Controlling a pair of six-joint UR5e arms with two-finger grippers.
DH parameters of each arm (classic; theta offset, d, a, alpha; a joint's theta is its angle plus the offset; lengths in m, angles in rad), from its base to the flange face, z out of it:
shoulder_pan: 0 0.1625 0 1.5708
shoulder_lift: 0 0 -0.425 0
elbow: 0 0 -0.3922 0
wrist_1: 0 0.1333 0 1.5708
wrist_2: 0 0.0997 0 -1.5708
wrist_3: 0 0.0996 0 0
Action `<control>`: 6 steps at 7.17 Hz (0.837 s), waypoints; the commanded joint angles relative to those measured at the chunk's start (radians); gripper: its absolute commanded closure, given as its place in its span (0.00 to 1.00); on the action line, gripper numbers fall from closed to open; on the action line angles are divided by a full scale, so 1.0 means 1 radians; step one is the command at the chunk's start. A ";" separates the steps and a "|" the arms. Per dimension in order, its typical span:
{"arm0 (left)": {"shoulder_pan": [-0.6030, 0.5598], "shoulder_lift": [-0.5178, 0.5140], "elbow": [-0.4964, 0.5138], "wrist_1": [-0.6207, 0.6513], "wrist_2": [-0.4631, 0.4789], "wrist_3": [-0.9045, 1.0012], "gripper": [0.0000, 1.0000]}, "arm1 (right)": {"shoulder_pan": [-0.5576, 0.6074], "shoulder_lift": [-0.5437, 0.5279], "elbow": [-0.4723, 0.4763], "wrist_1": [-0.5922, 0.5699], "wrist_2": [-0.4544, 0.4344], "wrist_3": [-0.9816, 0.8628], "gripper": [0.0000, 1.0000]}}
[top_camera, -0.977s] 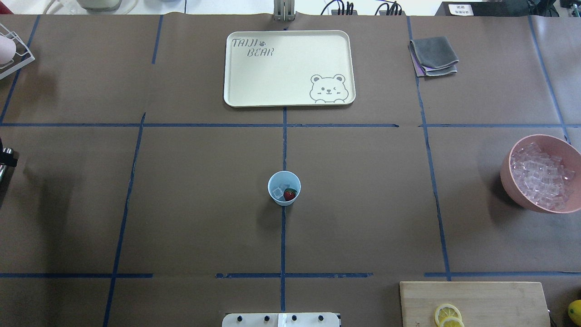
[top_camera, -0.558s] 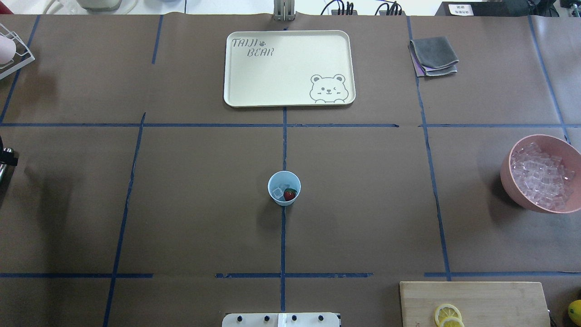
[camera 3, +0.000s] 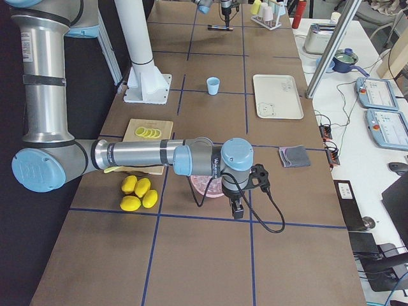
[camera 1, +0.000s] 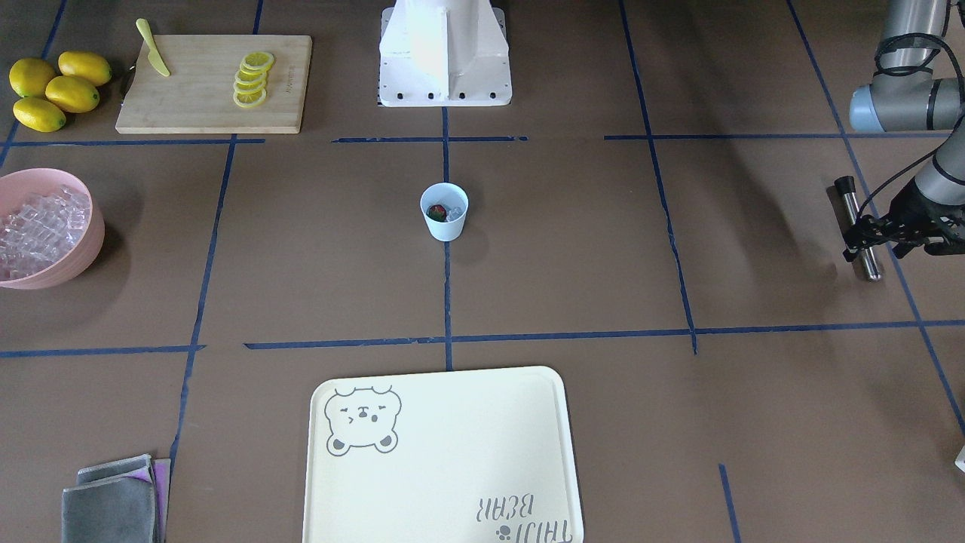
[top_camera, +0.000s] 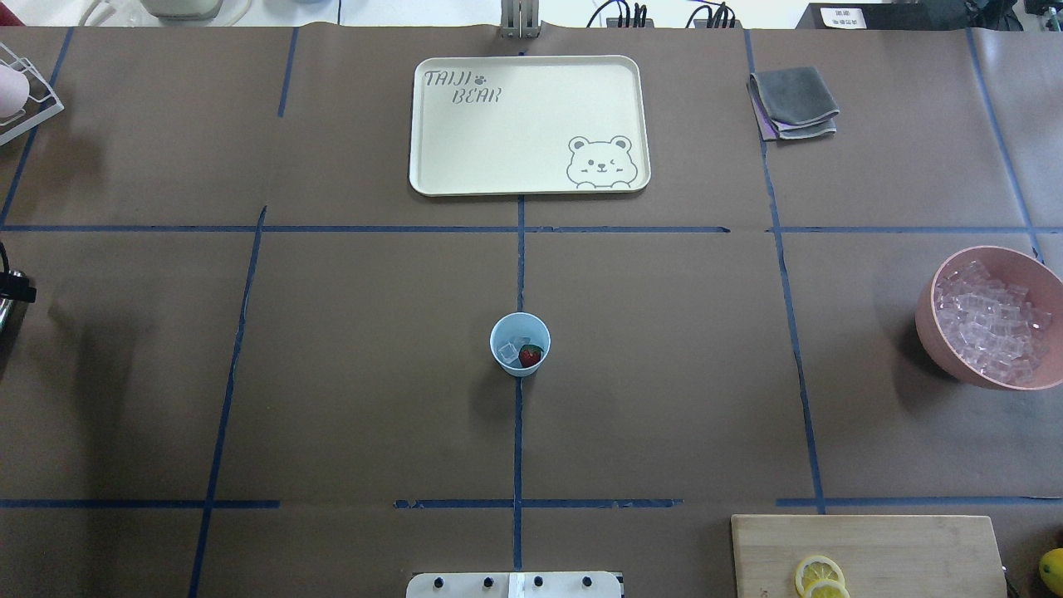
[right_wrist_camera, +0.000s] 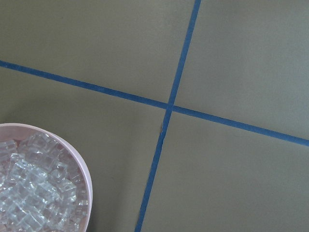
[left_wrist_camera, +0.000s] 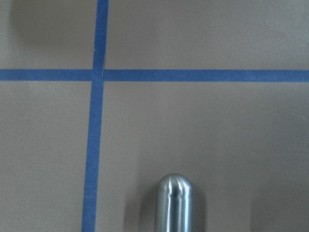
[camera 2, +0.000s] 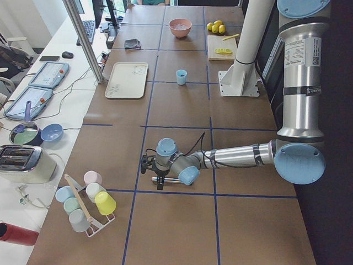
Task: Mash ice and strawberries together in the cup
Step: 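Close the left gripper on the steel masher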
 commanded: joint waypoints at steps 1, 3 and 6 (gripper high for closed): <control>0.004 -0.001 0.006 -0.001 0.000 0.002 0.00 | 0.000 0.003 0.000 0.000 0.000 0.000 0.01; 0.004 -0.001 0.009 -0.001 0.000 0.002 0.04 | 0.000 0.003 0.000 0.000 0.000 0.002 0.01; 0.004 -0.001 0.009 0.000 0.002 -0.010 0.38 | 0.000 0.004 0.000 0.002 0.000 0.002 0.01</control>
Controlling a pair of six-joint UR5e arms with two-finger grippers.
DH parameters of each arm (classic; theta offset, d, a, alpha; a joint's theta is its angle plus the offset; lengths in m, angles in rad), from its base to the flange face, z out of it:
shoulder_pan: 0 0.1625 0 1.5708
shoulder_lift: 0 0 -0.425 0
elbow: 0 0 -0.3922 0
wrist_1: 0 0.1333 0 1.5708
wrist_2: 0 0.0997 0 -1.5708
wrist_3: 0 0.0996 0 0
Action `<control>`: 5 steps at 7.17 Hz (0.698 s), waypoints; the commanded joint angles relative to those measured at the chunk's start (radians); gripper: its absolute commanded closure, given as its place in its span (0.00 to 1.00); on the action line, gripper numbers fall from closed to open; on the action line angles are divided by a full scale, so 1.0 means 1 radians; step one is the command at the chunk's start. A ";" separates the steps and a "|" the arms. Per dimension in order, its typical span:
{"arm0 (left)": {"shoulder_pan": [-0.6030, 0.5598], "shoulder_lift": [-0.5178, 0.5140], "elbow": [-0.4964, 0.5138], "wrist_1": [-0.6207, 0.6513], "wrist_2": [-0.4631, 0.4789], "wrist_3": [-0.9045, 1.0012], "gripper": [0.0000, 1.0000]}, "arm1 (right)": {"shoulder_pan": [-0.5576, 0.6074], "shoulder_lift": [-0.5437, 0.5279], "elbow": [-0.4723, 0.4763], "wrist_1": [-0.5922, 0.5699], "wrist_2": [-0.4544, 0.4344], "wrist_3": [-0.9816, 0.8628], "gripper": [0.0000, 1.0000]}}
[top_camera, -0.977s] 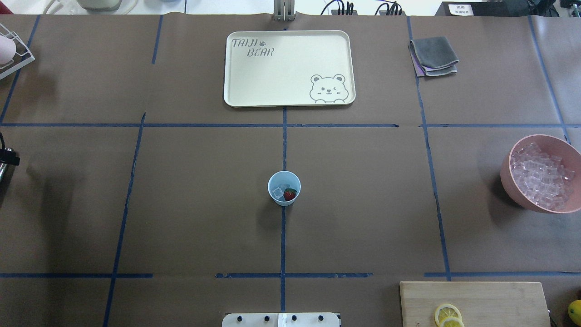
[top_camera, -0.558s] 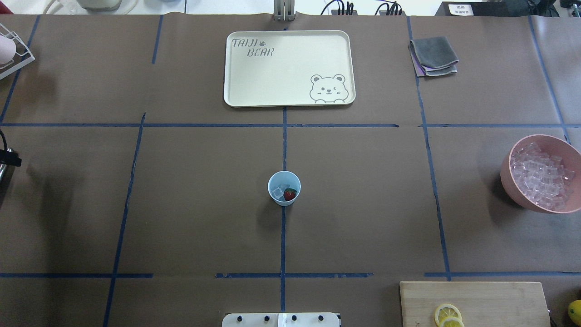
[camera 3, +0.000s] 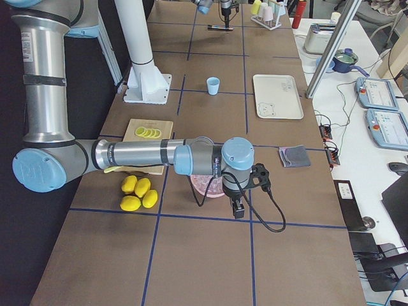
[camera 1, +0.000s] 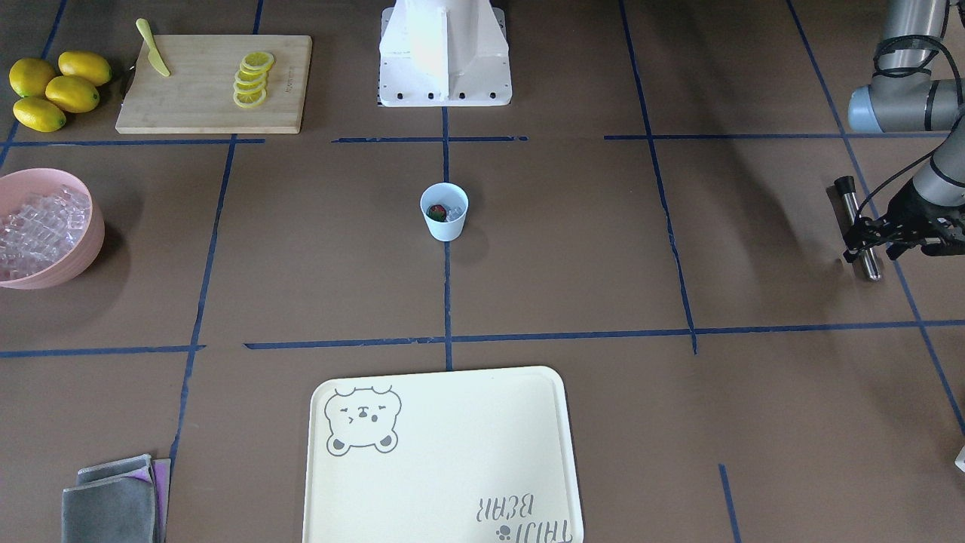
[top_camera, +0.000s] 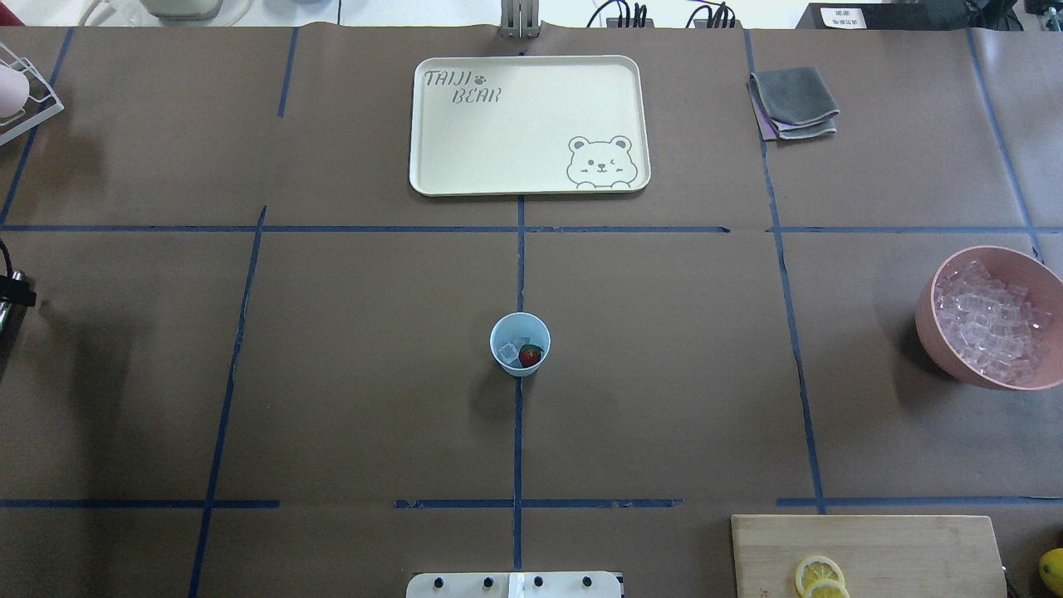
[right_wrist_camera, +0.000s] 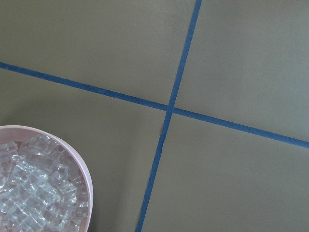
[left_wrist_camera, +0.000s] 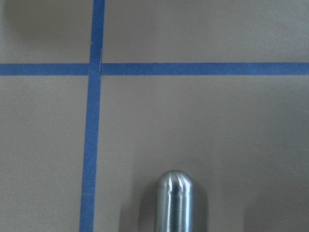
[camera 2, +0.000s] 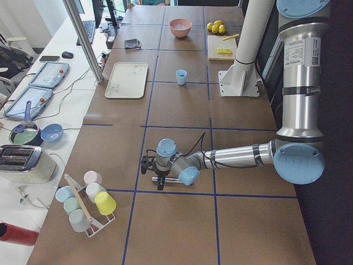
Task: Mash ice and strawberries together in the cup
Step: 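Close the left gripper on the steel masher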
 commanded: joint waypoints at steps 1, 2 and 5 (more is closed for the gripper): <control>0.000 0.001 0.000 -0.001 0.000 -0.008 0.53 | 0.000 0.001 0.000 0.001 0.000 0.000 0.01; 0.000 0.001 0.000 -0.001 0.000 -0.007 0.64 | 0.000 0.001 0.000 0.001 0.000 0.000 0.01; 0.000 0.003 -0.014 -0.003 -0.004 -0.004 0.96 | 0.000 0.001 0.000 0.001 0.000 0.000 0.01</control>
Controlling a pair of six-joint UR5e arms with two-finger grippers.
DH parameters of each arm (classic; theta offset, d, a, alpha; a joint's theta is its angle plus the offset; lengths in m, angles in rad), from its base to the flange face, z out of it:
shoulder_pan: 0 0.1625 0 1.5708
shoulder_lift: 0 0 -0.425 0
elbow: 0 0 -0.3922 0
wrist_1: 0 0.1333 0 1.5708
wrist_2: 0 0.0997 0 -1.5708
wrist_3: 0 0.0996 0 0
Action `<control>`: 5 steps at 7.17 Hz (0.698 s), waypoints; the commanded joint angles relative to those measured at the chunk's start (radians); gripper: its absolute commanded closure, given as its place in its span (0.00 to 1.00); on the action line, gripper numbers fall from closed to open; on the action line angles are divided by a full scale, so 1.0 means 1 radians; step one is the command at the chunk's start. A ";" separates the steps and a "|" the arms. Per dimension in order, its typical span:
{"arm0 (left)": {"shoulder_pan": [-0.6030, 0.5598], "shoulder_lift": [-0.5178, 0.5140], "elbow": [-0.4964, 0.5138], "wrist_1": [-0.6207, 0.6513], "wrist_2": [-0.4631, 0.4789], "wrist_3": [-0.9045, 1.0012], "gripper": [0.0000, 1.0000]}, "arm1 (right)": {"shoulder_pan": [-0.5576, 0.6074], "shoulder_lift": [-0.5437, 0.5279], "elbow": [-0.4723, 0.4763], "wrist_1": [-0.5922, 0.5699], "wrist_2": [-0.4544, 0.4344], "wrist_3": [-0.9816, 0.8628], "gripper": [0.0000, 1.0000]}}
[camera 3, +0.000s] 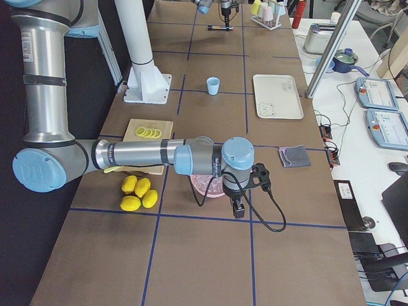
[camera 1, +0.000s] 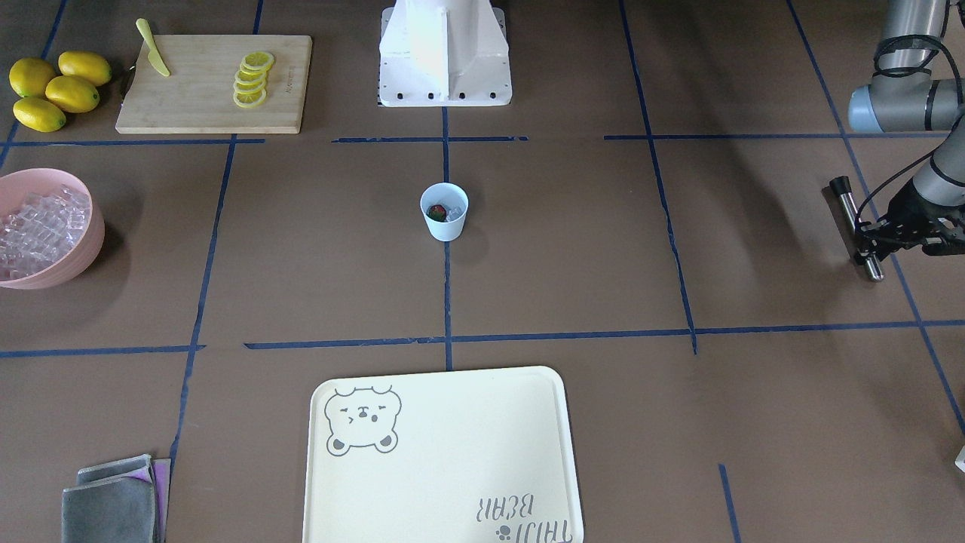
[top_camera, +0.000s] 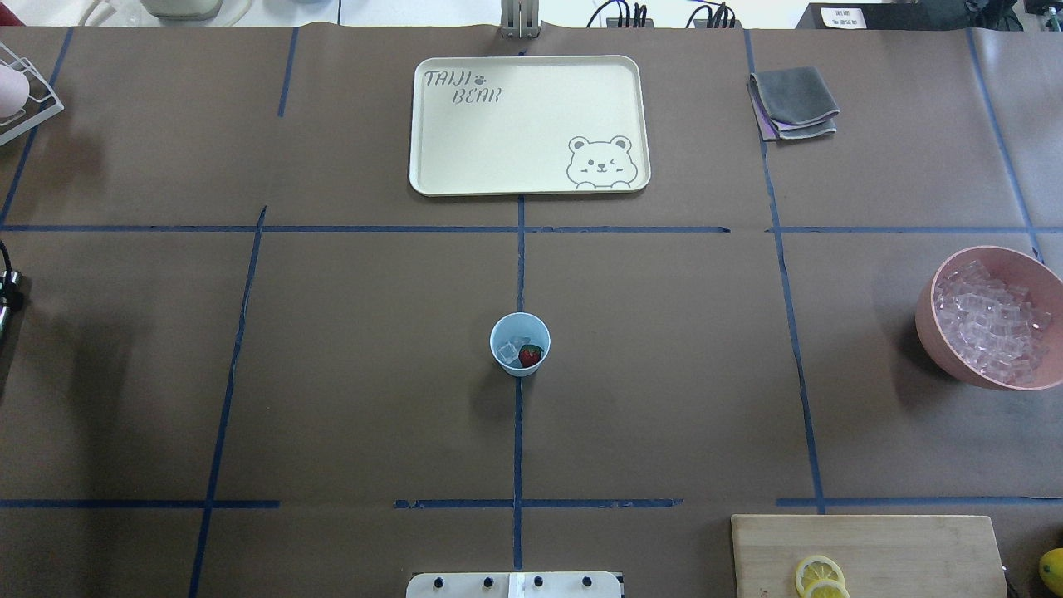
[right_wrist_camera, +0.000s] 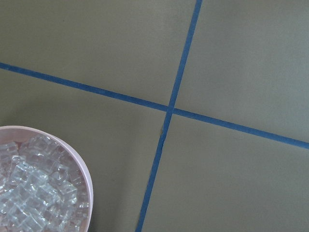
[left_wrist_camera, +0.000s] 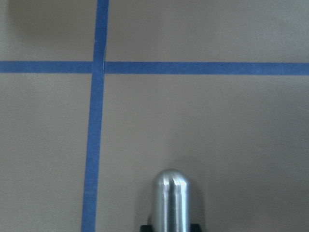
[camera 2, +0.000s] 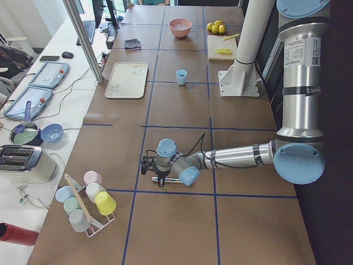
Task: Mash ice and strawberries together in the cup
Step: 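Close the left gripper on the steel masher, then lift the steel masher upright with the left gripper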
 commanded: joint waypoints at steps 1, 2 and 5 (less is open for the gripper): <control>-0.006 0.010 -0.072 0.015 -0.017 0.002 1.00 | 0.000 0.000 0.002 0.000 0.000 0.000 0.01; -0.017 0.010 -0.144 0.071 -0.087 0.006 1.00 | 0.000 0.000 0.002 0.000 0.000 0.002 0.01; -0.112 -0.029 -0.363 0.081 -0.094 0.050 1.00 | 0.000 0.003 0.014 0.000 0.000 0.015 0.01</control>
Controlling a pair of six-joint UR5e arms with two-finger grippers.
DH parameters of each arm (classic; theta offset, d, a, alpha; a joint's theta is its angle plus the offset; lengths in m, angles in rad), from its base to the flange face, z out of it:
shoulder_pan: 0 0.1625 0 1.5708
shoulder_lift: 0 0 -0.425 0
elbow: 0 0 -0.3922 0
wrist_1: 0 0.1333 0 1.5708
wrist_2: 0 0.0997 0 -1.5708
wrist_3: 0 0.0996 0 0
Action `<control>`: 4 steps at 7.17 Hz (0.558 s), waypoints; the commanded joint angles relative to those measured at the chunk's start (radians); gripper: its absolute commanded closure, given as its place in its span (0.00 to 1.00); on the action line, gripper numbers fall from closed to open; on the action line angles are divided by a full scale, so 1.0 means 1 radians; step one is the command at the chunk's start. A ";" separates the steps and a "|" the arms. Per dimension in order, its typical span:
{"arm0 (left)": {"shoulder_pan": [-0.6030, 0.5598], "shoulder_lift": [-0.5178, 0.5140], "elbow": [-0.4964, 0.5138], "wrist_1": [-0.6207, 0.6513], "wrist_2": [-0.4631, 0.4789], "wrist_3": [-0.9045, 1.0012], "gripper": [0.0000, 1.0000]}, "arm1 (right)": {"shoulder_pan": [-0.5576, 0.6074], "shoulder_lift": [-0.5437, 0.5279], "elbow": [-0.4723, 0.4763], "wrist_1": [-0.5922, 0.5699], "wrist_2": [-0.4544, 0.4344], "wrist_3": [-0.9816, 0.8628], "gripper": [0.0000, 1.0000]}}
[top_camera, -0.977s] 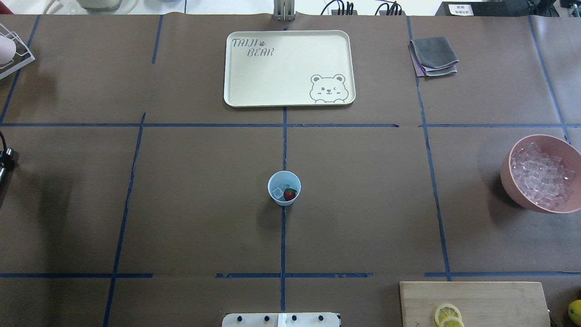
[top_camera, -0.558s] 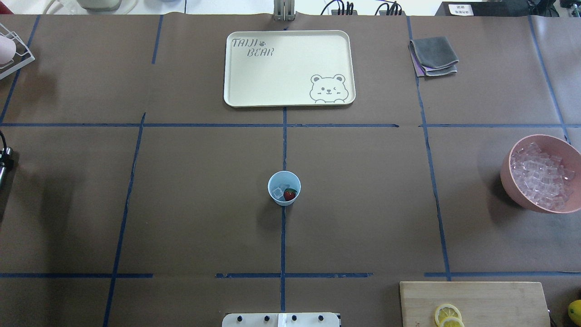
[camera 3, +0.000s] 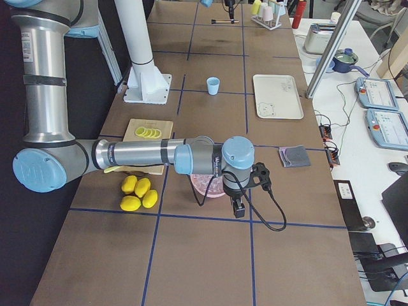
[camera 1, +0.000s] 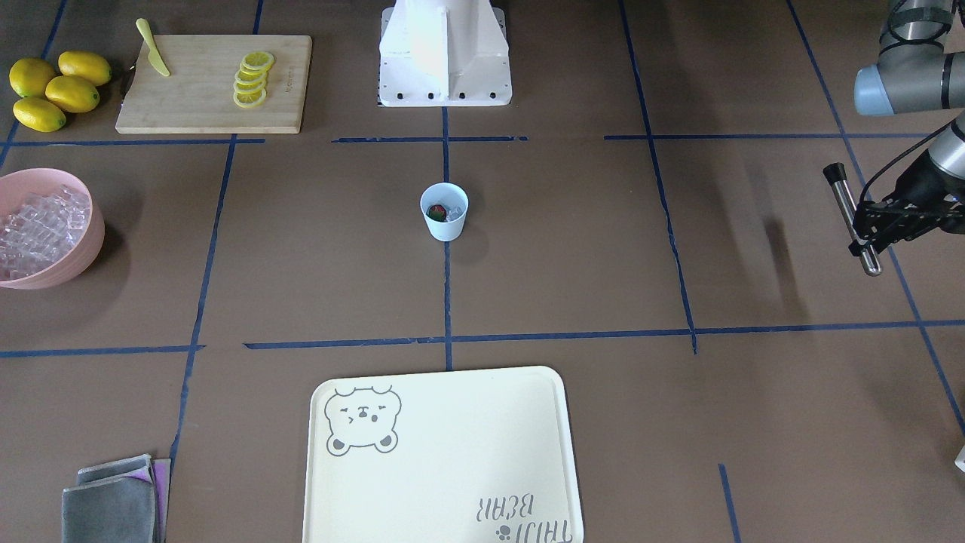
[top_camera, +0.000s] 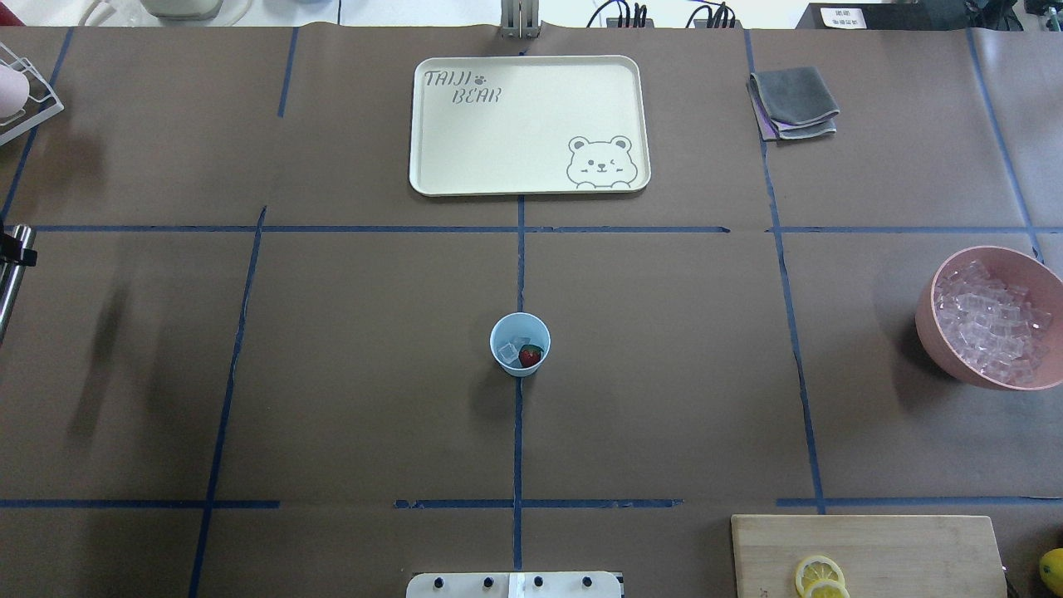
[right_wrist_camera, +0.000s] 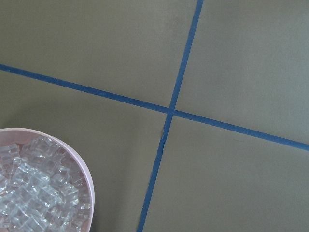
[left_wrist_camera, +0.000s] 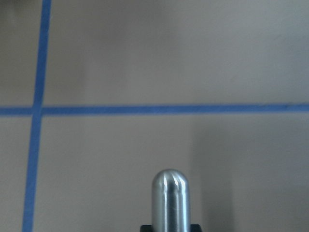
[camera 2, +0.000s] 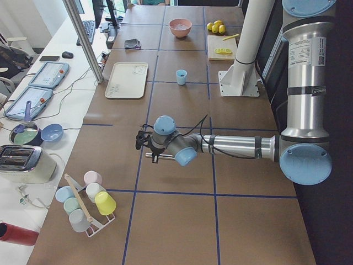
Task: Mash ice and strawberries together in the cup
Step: 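Lift the steel masher upright with the left gripper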
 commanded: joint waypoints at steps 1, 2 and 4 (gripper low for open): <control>-0.035 -0.067 -0.147 0.003 0.088 0.035 1.00 | 0.000 0.004 0.031 0.000 -0.002 0.040 0.01; -0.032 -0.079 -0.215 0.004 0.149 0.036 1.00 | 0.000 0.003 0.048 0.000 -0.003 0.045 0.01; -0.008 -0.170 -0.299 0.004 0.351 0.014 1.00 | 0.000 -0.008 0.071 -0.002 -0.006 0.046 0.01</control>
